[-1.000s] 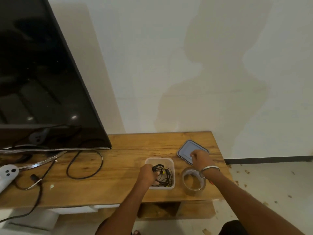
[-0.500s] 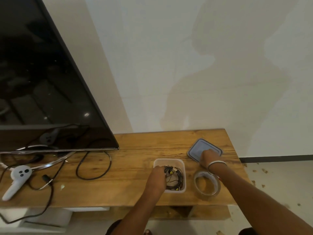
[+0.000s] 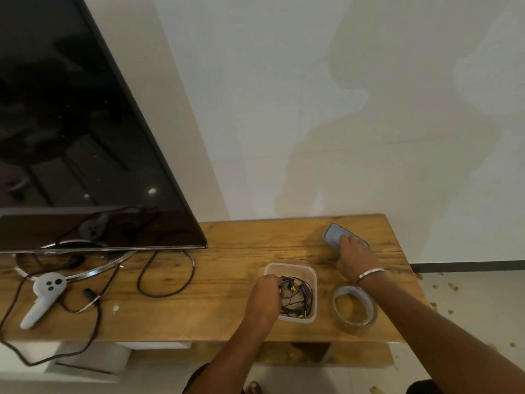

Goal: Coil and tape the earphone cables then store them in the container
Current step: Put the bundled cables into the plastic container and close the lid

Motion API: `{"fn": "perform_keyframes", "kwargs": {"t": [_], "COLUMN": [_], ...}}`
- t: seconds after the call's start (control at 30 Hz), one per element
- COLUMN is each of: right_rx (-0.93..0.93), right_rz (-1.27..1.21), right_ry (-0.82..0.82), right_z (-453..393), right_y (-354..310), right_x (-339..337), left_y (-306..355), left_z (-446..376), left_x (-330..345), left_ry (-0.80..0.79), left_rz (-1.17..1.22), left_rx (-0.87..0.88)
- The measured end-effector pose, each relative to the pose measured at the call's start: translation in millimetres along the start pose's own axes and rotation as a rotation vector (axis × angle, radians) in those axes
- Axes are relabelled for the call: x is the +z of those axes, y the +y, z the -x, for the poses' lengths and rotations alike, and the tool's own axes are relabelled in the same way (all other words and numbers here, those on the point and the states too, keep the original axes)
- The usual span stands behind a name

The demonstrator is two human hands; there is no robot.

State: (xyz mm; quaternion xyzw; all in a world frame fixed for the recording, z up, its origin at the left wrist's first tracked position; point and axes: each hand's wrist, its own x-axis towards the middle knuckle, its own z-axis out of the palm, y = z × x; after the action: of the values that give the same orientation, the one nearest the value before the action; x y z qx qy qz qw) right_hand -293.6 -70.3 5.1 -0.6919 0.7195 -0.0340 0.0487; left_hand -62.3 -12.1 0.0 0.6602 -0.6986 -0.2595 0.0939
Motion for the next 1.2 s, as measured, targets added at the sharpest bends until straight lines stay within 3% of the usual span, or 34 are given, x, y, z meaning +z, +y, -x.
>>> {"fn": "perform_keyframes", "kwargs": {"t": [0.13,0.23,0.33,0.4,0.53,0.67,1.0,1.2], "right_rx": [-0.002,0.081,0.262,0.338,0.411,0.492,0.456,0.315], "right_rz": [-0.191,-0.462,-0.842,-0.987,-0.835,-0.727,-0.445,-0.444], "right_ry": [0.281,0.374,0.382,0.329,0.144,-0.018,-0.072,-0.128], "right_z": [6,16,29,40,60,72,85,81], "right_y": [-15,-38,-67,-82,-103,-115,-113,-100], "right_x": [-17,-29,-36,-31,-4,15,16,12], "left_y": [2,2,-3,-7,-7,-8,-11,-14], "left_z": [5,10,15,17,20,25,30,32], "left_x": [-9,-20,-25,-26,-30,-26,-21,-16], "left_ry": [0.018,0.163,0.304,0.307,0.146,0.042,-0.033,-0.042], "left_rz": [0.071,0.172,0.226,0.229,0.377,0.433,0.468,0.481], "left_rx": [-0.010,0.023,0.015,-0.080,-0.286,-0.340,-0.310,-0.316]}}
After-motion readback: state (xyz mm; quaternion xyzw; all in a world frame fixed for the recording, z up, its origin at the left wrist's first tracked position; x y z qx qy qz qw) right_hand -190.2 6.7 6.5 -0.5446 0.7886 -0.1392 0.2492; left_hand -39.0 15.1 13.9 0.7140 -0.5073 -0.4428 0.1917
